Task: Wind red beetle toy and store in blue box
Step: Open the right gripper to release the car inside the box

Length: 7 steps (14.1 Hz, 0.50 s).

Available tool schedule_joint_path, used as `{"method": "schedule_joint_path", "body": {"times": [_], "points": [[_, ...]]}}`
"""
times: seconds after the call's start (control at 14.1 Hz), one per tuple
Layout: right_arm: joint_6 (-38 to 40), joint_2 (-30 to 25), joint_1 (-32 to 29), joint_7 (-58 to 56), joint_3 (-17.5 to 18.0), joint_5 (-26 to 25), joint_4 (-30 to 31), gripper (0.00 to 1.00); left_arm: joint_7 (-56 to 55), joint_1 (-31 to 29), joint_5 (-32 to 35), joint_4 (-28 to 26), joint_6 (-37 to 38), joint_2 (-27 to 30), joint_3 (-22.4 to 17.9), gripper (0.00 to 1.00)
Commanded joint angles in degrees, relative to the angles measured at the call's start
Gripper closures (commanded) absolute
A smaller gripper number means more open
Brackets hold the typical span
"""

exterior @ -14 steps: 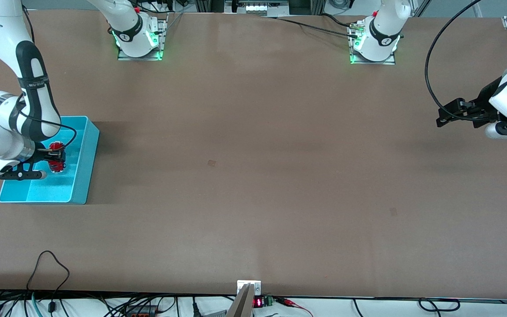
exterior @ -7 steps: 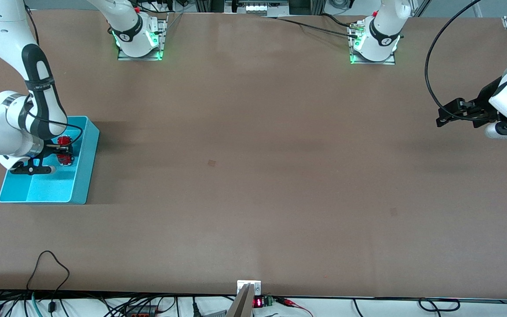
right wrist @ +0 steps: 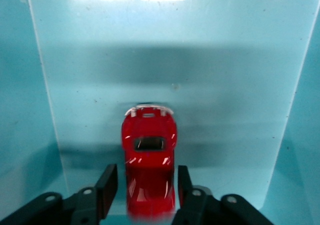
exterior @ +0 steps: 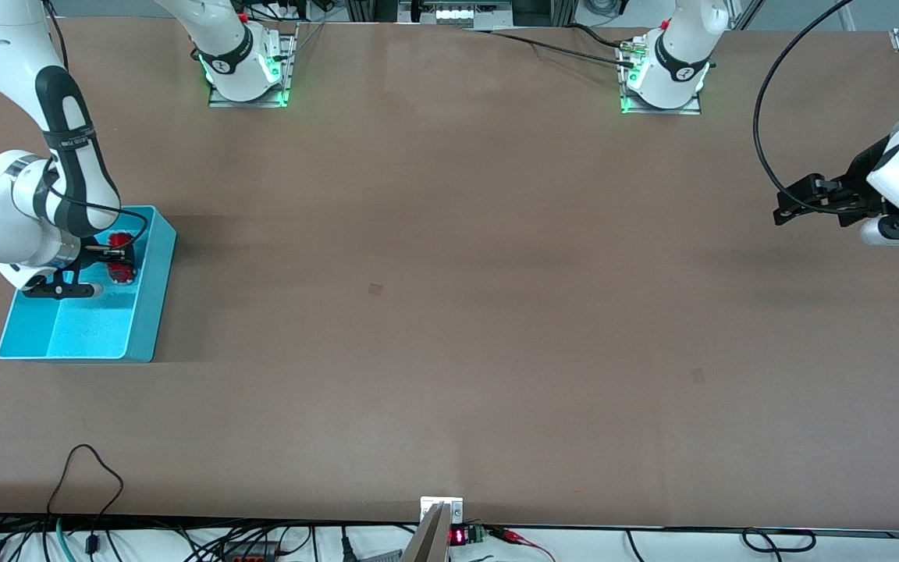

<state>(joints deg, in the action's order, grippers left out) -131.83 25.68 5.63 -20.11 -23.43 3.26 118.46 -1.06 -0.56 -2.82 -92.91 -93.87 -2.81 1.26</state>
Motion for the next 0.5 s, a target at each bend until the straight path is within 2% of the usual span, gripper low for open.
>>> {"method": "schedule_joint_path", "body": {"times": [0.0, 0.21, 0.42], "points": [[0.4, -4.8, 0.7, -0.8, 0.1, 0.1, 0.9, 0.00, 0.8, 0.1, 0.5, 0.6, 0.6, 0.3, 0.0, 0.00], [2.4, -10.5, 0.9, -0.8, 1.6, -0.5, -2.0, 0.00, 0.8, 0.1, 0.5, 0.6, 0.5, 0.2, 0.0, 0.00], [10.4, -15.3, 0.9, -0.6, 3.3, -2.5, -7.7, 0.00, 0.8, 0.1, 0.5, 0.6, 0.6, 0.2, 0.0, 0.00]]}}
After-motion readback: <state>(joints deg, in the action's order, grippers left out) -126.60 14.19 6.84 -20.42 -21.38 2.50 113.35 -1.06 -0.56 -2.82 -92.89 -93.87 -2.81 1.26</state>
